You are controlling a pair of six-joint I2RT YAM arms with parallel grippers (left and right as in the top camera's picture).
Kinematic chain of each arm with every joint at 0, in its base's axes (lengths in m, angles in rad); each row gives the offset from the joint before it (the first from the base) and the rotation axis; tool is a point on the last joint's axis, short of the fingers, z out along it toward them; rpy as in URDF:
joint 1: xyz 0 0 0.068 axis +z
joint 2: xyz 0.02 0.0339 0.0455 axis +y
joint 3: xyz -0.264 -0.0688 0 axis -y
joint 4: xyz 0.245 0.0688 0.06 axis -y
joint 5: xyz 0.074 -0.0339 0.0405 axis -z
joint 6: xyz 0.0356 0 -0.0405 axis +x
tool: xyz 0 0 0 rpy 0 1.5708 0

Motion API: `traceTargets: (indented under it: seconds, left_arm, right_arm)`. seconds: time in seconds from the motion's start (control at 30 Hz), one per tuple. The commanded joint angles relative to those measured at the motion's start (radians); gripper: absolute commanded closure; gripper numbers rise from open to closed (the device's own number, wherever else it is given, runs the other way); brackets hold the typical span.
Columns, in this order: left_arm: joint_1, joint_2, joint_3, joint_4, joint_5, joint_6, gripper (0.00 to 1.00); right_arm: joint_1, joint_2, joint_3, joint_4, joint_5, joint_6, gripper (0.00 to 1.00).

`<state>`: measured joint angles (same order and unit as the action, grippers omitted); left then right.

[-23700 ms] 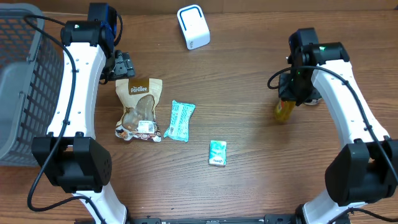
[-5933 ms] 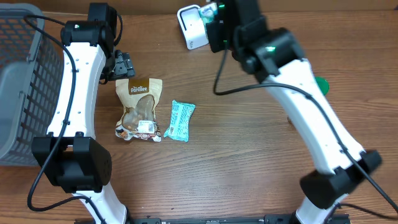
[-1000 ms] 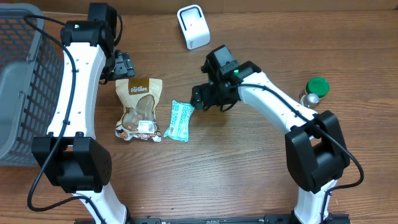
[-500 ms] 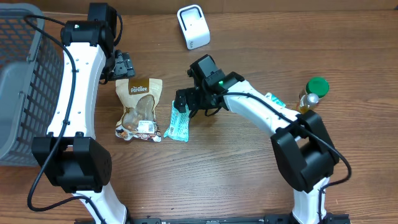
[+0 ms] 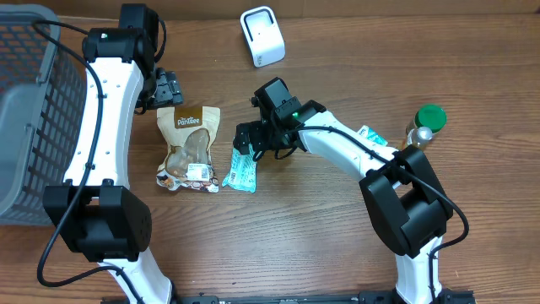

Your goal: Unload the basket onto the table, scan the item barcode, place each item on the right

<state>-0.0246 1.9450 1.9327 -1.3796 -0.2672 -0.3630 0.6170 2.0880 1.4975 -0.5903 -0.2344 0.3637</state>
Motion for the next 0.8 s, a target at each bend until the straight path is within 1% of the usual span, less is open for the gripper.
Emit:
traceTargets:
  seconds: [0.0, 0.03, 0.23, 0.33, 0.47, 0.63, 0.77]
  left_arm:
    - [-0.002, -0.010, 0.018, 0.001, -0.012, 0.004, 0.00]
    - [-0.002, -0.010, 0.018, 0.001, -0.013, 0.004, 0.01]
    - [-0.002, -0.010, 0.018, 0.001, -0.013, 0.004, 0.00]
    - [-0.002, -0.010, 0.018, 0.001, -0.012, 0.004, 0.00]
    - [-0.002, -0.010, 0.018, 0.001, -0.013, 0.004, 0.01]
    - [-0.002, -0.010, 0.018, 0.001, -0.012, 0.004, 0.01]
    - [-0.002, -0.010, 0.018, 0.001, -0.013, 0.004, 0.01]
  right_arm:
    - [0.005, 0.002, -0.006, 0.007, 0.009, 0.004, 0.16]
    - [0.005, 0.002, -0.006, 0.005, 0.009, 0.004, 0.21]
    - [0.005, 0.002, -0.006, 0.005, 0.009, 0.005, 0.23]
    - [0.005, 0.002, -0.006, 0.004, 0.009, 0.008, 0.30]
    - [0.005, 0.002, -0.008, 0.002, 0.009, 0.034, 0.37]
    - [0.005, 0.002, -0.029, 0.017, 0.009, 0.034, 0.37]
    - [0.005, 0.002, -0.077, 0.084, 0.009, 0.044, 0.37]
